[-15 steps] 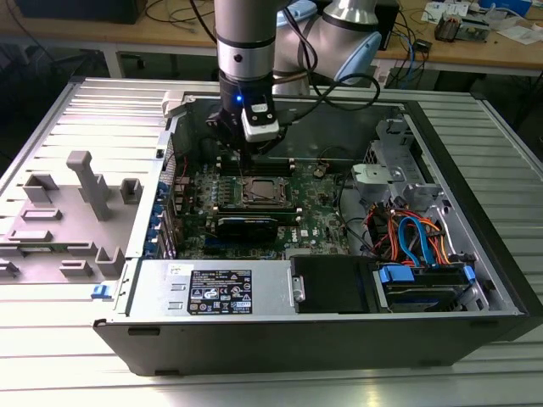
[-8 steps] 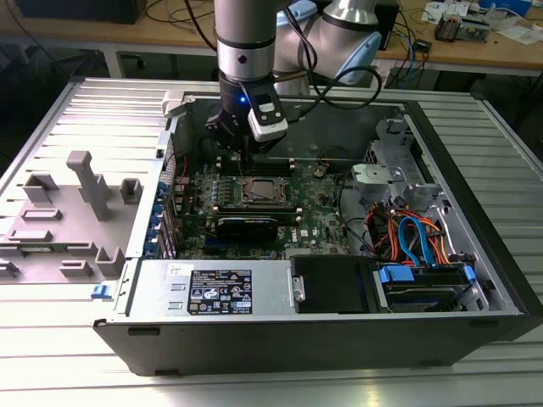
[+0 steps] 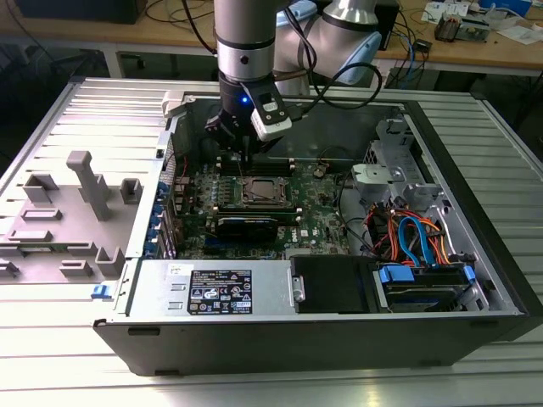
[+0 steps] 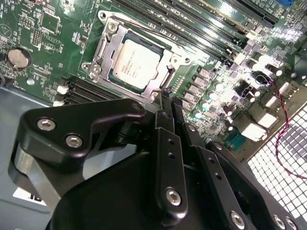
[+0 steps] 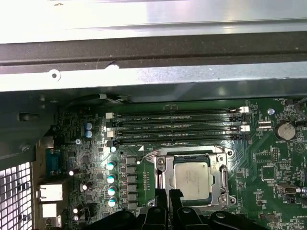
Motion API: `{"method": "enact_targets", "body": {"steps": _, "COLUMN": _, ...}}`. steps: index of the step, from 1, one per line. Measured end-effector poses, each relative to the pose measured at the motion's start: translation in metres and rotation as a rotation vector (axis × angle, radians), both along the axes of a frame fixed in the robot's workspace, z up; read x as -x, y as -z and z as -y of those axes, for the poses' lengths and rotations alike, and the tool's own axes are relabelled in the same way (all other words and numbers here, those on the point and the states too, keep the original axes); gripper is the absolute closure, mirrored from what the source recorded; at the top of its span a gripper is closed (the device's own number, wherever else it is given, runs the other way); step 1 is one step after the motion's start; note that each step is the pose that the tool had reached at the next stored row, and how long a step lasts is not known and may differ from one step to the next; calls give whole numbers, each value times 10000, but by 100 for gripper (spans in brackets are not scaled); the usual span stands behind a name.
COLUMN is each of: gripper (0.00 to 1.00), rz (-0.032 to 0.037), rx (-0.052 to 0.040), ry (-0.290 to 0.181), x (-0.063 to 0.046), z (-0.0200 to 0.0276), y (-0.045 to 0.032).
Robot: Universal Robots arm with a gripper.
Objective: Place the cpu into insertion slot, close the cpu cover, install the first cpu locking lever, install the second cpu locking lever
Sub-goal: 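Install the first cpu locking lever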
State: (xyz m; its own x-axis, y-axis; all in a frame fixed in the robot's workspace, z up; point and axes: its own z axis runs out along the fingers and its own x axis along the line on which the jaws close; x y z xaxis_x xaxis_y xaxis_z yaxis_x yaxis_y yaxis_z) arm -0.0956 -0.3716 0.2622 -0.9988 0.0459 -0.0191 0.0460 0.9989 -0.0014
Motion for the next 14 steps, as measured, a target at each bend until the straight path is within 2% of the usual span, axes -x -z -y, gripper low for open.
{"method": "enact_targets", "body": {"steps": 2, "gripper": 84, "rz": 0, "rx": 0, "ry": 0, "x": 1, "z": 0, "y": 0}}
{"method": "enact_targets", "body": {"steps": 3, "gripper": 89, "rz": 0, "rx": -1, "ry": 0, "x": 2, "z": 0, "y": 0}}
{"method": "enact_targets", "body": {"steps": 14, "gripper": 89, "rz": 0, "rx": -1, "ry": 0, "x": 8, "z": 0, "y": 0}}
